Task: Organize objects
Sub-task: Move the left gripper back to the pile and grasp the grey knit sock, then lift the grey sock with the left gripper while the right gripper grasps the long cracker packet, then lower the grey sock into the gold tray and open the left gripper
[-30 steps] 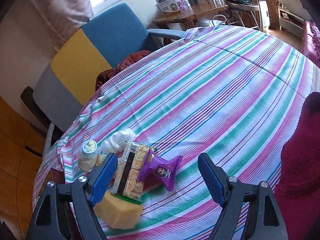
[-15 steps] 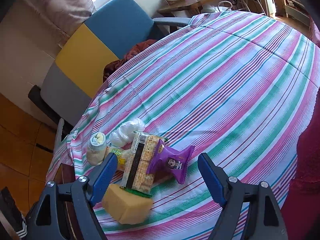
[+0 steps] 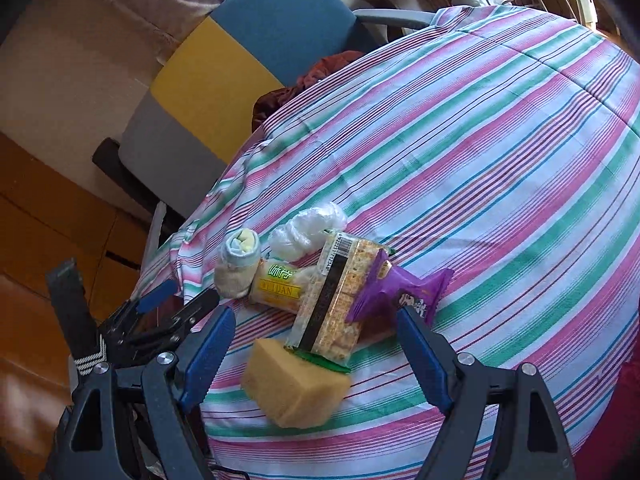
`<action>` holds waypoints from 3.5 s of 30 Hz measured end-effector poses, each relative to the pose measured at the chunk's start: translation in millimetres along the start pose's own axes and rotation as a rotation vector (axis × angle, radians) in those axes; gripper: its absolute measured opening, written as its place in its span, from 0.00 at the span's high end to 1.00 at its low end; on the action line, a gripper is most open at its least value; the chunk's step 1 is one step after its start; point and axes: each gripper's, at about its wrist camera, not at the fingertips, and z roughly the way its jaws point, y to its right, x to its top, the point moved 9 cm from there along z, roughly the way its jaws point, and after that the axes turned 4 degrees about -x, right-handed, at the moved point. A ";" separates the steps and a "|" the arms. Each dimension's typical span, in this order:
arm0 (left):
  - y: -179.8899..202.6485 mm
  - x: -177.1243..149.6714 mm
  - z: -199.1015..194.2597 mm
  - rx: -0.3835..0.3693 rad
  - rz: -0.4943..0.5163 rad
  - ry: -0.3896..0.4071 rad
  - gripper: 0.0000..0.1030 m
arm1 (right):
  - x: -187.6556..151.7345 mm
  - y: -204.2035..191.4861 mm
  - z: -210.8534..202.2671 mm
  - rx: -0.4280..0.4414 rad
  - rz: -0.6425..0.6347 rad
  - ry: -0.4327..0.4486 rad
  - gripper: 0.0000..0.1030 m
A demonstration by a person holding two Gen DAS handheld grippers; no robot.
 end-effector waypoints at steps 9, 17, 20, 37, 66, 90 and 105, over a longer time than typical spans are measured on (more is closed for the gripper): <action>-1.1 13.8 54.1 -0.111 -0.098 -0.081 0.47 | -10.7 -13.8 9.8 0.060 -0.042 -0.065 0.19; -5.3 -7.3 15.9 -0.103 -0.140 -0.032 0.49 | -21.6 -21.3 21.4 0.087 -0.052 -0.133 0.23; -8.7 -15.2 -6.5 -0.113 -0.179 -0.009 0.49 | -24.1 -15.7 26.7 0.080 -0.015 -0.159 0.23; -0.6 -76.5 -111.5 -0.179 -0.214 0.101 0.49 | -15.7 3.0 75.1 -0.131 0.054 -0.240 0.23; -57.5 -170.1 -168.6 -0.071 -0.394 0.177 0.49 | -22.5 6.6 87.1 -0.423 -0.314 -0.179 0.48; -203.0 -254.7 -192.8 0.209 -0.729 0.172 0.49 | -23.6 4.1 89.7 -0.444 -0.344 -0.169 0.48; -221.4 -249.4 -163.7 0.318 -0.664 0.118 0.46 | -24.1 6.0 89.4 -0.444 -0.352 -0.170 0.48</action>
